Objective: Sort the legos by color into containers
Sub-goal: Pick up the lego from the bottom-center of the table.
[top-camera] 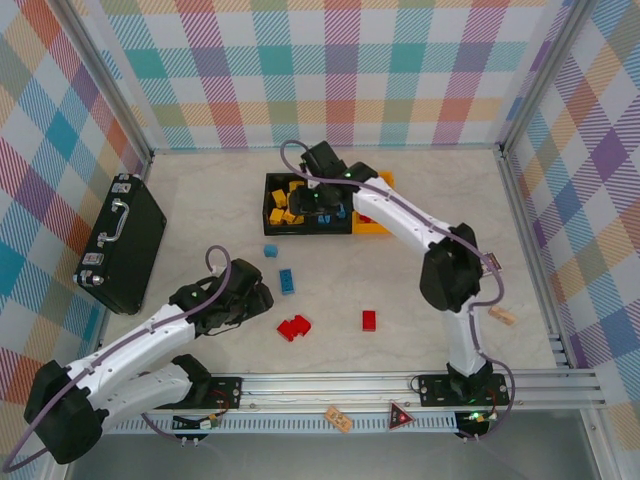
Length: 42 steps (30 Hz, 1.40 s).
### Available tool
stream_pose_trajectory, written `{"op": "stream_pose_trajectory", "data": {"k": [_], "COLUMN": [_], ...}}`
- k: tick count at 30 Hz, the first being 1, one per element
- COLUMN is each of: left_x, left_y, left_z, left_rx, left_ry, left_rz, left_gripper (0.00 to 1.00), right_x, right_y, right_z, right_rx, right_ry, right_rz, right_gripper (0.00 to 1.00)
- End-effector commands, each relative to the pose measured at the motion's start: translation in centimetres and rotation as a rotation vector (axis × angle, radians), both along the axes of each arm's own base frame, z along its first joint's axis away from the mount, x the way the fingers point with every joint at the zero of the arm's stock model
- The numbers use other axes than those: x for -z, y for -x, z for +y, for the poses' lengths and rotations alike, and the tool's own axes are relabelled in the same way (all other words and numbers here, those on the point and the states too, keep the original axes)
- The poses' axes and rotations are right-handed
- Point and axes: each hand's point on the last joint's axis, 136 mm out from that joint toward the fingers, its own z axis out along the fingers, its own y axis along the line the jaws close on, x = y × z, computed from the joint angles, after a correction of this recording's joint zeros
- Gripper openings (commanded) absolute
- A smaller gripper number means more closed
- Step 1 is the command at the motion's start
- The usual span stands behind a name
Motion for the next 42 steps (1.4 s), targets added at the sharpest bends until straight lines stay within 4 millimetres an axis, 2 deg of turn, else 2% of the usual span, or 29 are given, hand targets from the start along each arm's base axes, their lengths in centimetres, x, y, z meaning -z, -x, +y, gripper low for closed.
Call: {"op": "stream_pose_trajectory", "data": {"k": [1, 9, 15, 20, 24, 30, 34, 39, 42], "left_x": [-0.7, -0.6, -1.0, -1.1, -0.7, -0.5, 0.0, 0.3, 0.4], "left_y": [-0.6, -1.5, -1.6, -0.6, 0.5, 2.0, 2.5, 2.7, 2.6], "left_z": [0.1, -2.2, -5.6, -8.7, -10.4, -11.9, -11.8, -11.7, -11.7], "left_rx": [0.001, 0.086, 0.231, 0.374, 0.456, 0.527, 0.528, 0.521, 0.514], "left_ry": [-0.02, 0.021, 0.103, 0.177, 0.202, 0.227, 0.219, 0.21, 0.205], "left_rz": [-0.002, 0.007, 0.011, 0.029, 0.052, 0.062, 0.071, 0.076, 0.073], "left_gripper": [0.61, 0.61, 0.61, 0.61, 0.62, 0.62, 0.62, 0.62, 0.62], "right_x": [-0.6, 1.4, 4.9, 8.3, 10.1, 13.0, 15.0, 16.2, 16.7], "right_y": [1.4, 6.4, 10.9, 15.1, 17.8, 20.9, 21.9, 22.3, 22.3], "right_z": [-0.5, -5.0, -9.7, -14.0, -16.1, -16.5, -16.3, -15.3, -15.2], "right_rx": [-0.012, 0.018, 0.088, 0.164, 0.203, 0.21, 0.214, 0.197, 0.194], "right_ry": [-0.033, 0.015, 0.115, 0.222, 0.281, 0.321, 0.335, 0.345, 0.357], "right_rz": [-0.018, 0.043, 0.158, 0.264, 0.321, 0.41, 0.453, 0.473, 0.479], "right_gripper": [0.5, 0.52, 0.57, 0.61, 0.64, 0.65, 0.63, 0.57, 0.46]}}
